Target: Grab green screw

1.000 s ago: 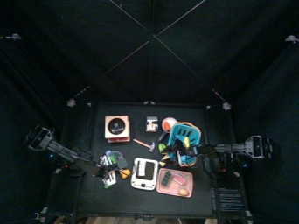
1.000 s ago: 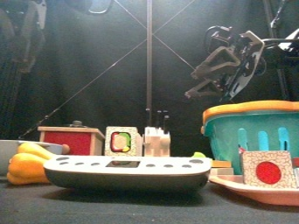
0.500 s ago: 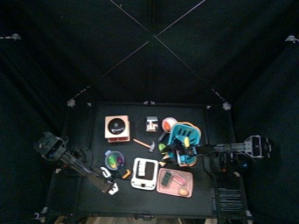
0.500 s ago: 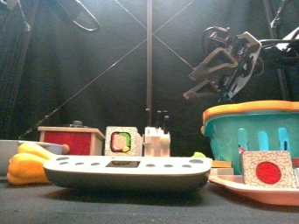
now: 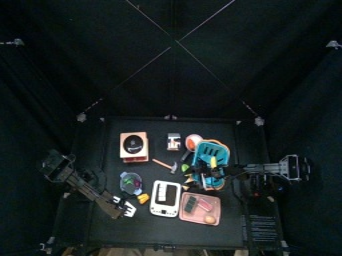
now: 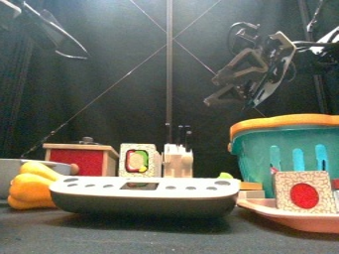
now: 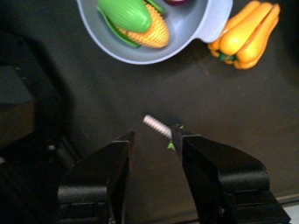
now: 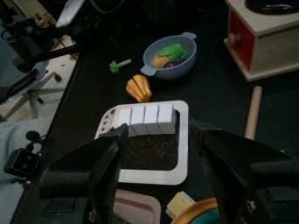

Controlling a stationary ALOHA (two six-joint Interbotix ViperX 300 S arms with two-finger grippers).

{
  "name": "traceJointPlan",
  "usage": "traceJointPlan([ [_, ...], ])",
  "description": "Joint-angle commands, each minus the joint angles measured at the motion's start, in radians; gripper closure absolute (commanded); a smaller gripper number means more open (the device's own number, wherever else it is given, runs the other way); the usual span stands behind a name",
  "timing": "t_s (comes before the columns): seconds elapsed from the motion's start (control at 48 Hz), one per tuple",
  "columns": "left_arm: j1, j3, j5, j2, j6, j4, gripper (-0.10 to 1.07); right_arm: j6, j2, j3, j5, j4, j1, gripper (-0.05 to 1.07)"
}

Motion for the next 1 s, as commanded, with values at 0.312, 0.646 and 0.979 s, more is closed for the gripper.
traceJointPlan([
  [0.312,-0.069,0.066,-0.133,-0.005,-0.388,0.052,0.19,0.000,-0.012,-0.029,-0.005,-0.058,-0.023,0.12],
  [0.646,-0.115,0.120,-0.255,0.012,-0.563,0.035,0.18,0.005,-0.008,-0.028,-0.005,-0.040,-0.015,0.12],
  [0.979,-0.115,0.158,-0.354,0.021,-0.572,0.008,0.18,0.006,-0.011,-0.023,-0.005,-0.023,-0.012,0.12],
])
